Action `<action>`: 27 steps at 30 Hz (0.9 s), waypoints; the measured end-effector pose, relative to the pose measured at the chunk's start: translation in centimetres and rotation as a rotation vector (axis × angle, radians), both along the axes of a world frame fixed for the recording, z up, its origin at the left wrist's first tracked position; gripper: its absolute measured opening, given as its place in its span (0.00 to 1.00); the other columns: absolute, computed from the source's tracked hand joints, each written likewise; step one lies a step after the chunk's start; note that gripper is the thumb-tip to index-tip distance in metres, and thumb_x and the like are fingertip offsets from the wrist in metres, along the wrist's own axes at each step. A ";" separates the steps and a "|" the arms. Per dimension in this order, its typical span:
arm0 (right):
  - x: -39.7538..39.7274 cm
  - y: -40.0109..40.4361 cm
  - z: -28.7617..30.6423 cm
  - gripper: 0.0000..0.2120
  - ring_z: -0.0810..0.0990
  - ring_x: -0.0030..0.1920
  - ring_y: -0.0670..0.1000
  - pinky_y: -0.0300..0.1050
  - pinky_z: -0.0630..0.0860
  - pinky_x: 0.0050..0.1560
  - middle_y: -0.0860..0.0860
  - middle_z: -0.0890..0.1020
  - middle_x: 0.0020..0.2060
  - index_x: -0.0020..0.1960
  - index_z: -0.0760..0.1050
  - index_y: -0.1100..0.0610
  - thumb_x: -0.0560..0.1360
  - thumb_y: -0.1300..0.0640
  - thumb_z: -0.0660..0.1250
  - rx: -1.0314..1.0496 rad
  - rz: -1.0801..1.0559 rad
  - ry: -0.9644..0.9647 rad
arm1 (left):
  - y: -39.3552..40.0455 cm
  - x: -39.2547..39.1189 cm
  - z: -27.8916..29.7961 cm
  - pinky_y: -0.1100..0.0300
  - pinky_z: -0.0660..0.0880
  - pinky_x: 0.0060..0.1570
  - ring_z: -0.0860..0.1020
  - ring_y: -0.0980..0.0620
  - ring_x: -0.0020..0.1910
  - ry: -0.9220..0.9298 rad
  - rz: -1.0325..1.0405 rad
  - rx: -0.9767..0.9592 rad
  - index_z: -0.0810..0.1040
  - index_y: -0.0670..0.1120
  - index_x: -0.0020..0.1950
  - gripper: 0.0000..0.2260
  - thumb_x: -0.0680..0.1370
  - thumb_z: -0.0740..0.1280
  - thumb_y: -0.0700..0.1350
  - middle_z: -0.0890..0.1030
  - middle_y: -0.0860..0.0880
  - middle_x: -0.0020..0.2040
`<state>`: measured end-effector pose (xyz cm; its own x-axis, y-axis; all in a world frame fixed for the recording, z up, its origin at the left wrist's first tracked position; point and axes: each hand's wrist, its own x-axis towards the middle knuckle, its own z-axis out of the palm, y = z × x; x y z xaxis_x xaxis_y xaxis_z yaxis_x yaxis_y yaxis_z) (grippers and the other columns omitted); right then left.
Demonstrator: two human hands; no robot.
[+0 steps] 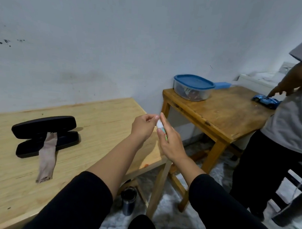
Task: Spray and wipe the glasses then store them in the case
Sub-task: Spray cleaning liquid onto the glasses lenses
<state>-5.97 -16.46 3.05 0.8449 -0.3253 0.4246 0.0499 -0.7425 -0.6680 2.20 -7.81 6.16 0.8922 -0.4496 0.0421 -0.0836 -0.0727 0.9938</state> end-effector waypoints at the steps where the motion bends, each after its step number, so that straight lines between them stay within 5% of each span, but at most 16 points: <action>1: 0.1 0.1 0.0 0.24 0.63 0.72 0.48 0.34 0.57 0.64 0.51 0.64 0.74 0.76 0.52 0.51 0.81 0.53 0.53 -0.005 -0.007 0.004 | -0.1 0.2 0.0 0.50 0.76 0.58 0.80 0.50 0.51 0.032 0.004 -0.008 0.80 0.48 0.50 0.07 0.77 0.65 0.47 0.83 0.48 0.50; 9: 0.5 0.3 0.6 0.24 0.72 0.62 0.50 0.38 0.66 0.57 0.55 0.71 0.64 0.76 0.50 0.49 0.81 0.53 0.52 -0.091 -0.060 0.013 | -1.3 0.8 0.5 0.53 0.76 0.58 0.80 0.48 0.52 0.222 0.051 -0.091 0.80 0.45 0.52 0.08 0.76 0.66 0.45 0.82 0.46 0.51; 13: -0.7 0.4 0.1 0.25 0.75 0.48 0.53 0.48 0.73 0.48 0.56 0.73 0.54 0.76 0.50 0.50 0.81 0.54 0.52 -0.186 -0.017 0.015 | -1.1 3.0 1.6 0.57 0.74 0.46 0.79 0.47 0.42 0.257 0.201 -0.216 0.81 0.45 0.39 0.05 0.72 0.67 0.43 0.82 0.48 0.35; 15: -1.9 0.6 -1.0 0.25 0.75 0.50 0.55 0.50 0.74 0.50 0.57 0.73 0.55 0.76 0.51 0.49 0.81 0.54 0.53 -0.208 -0.002 0.034 | 0.3 5.2 3.0 0.57 0.74 0.44 0.79 0.48 0.39 0.118 0.313 -0.166 0.80 0.47 0.35 0.08 0.74 0.66 0.44 0.80 0.51 0.34; 18: -1.7 -0.1 -1.2 0.25 0.74 0.58 0.52 0.34 0.66 0.51 0.56 0.72 0.63 0.76 0.53 0.50 0.80 0.55 0.55 -0.072 -0.055 -0.018 | 2.0 5.3 4.4 0.62 0.72 0.37 0.76 0.55 0.36 -0.145 0.260 0.029 0.80 0.51 0.41 0.05 0.75 0.65 0.47 0.80 0.54 0.39; 20: -1.1 -0.2 -0.3 0.25 0.71 0.60 0.46 0.29 0.62 0.52 0.55 0.70 0.67 0.75 0.55 0.51 0.80 0.56 0.57 -0.018 -0.078 -0.065 | 1.9 4.0 3.2 0.63 0.70 0.43 0.76 0.56 0.39 -0.247 0.186 0.106 0.81 0.49 0.46 0.04 0.75 0.67 0.46 0.80 0.53 0.40; 24: -0.9 -0.3 0.7 0.25 0.68 0.68 0.49 0.34 0.62 0.62 0.50 0.67 0.71 0.73 0.59 0.53 0.77 0.56 0.55 0.041 -0.079 -0.123 | 1.9 2.0 -1.5 0.62 0.71 0.52 0.79 0.56 0.47 -0.252 0.123 0.186 0.82 0.48 0.49 0.07 0.73 0.70 0.47 0.83 0.51 0.46; 27: -0.8 -0.4 0.2 0.23 0.77 0.57 0.58 0.50 0.75 0.57 0.53 0.72 0.66 0.71 0.59 0.46 0.76 0.51 0.52 0.061 -0.087 -0.127 | 2.1 0.4 -3.5 0.62 0.72 0.52 0.79 0.56 0.49 -0.217 0.112 0.212 0.82 0.49 0.48 0.05 0.73 0.70 0.46 0.83 0.52 0.48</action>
<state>-6.78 -16.90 3.29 0.7530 -0.4235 0.5036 0.0744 -0.7056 -0.7047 2.60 -5.75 2.62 0.9171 -0.3682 0.1528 -0.2719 -0.2972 0.9153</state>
